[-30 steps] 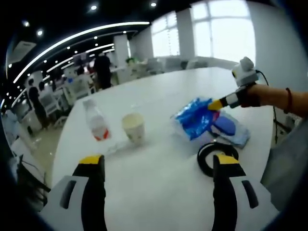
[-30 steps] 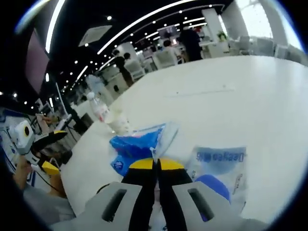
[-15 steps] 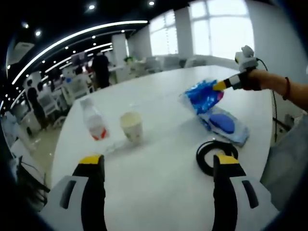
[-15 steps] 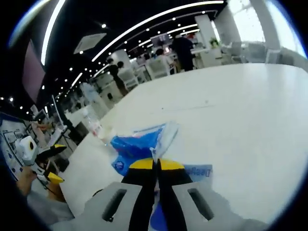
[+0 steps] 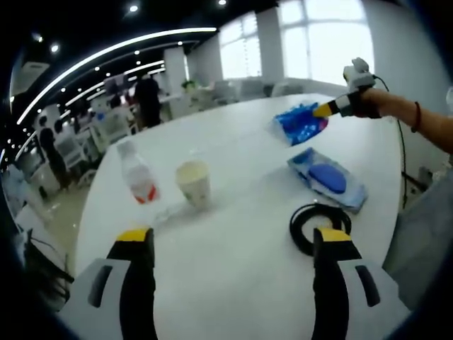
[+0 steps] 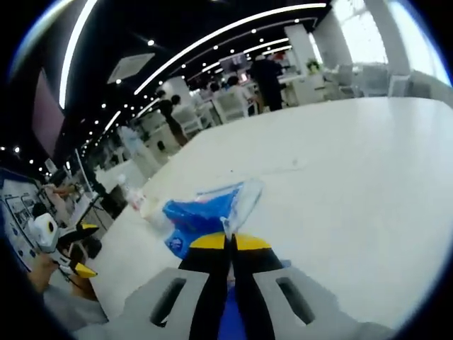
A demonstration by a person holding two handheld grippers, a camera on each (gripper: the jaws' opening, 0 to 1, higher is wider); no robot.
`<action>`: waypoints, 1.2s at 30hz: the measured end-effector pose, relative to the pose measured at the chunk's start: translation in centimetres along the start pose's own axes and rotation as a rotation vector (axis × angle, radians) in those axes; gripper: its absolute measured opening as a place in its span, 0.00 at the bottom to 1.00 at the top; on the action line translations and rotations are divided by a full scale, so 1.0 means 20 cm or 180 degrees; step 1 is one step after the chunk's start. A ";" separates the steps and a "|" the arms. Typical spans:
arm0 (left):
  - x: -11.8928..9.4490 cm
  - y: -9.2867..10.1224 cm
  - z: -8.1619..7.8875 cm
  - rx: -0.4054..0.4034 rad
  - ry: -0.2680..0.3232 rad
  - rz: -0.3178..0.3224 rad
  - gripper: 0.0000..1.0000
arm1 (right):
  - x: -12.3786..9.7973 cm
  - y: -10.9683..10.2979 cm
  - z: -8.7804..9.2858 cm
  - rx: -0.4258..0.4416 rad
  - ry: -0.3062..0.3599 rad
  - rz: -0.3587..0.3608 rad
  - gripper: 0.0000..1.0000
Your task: Arrange the tabletop items into an orderly group along one side of the table until the central work area is clear of visible clutter.
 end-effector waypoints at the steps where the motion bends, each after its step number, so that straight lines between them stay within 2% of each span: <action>1: 0.00 0.00 0.00 -0.0003 0.0005 0.0002 0.90 | 0.00 0.00 -0.01 -0.0002 0.0008 -0.0003 0.01; 7: 0.00 0.00 0.01 -0.0003 -0.0015 0.0017 0.90 | 0.01 0.09 -0.04 0.0038 0.0012 0.0001 0.01; 21: 0.05 0.00 0.04 0.0000 -0.0141 0.0054 0.88 | 0.04 0.31 -0.03 -0.0031 -0.0041 0.0133 0.01; 25: 0.07 -0.04 0.06 -0.0012 -0.0176 0.0080 0.88 | 0.08 0.37 -0.01 0.0031 -0.0070 0.0104 0.01; 30: 0.09 -0.01 0.06 0.0002 -0.0201 0.0111 0.87 | 0.13 0.42 0.01 0.0150 -0.0101 -0.0021 0.02; 36: 0.10 0.00 0.07 0.0000 -0.0241 0.0121 0.87 | 0.19 0.48 0.04 0.0093 -0.0151 -0.0054 0.02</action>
Point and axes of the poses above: the point that each gripper's makers call its tool centre point, and the gripper's own axes: x roughly forward along the fingers, y roughly to its right, z roughly out of its underside, the point moved 8 cm from there along -x, roughly backward along the fingers, and after that the axes turned 12 degrees about z, right-handed, at the moved point
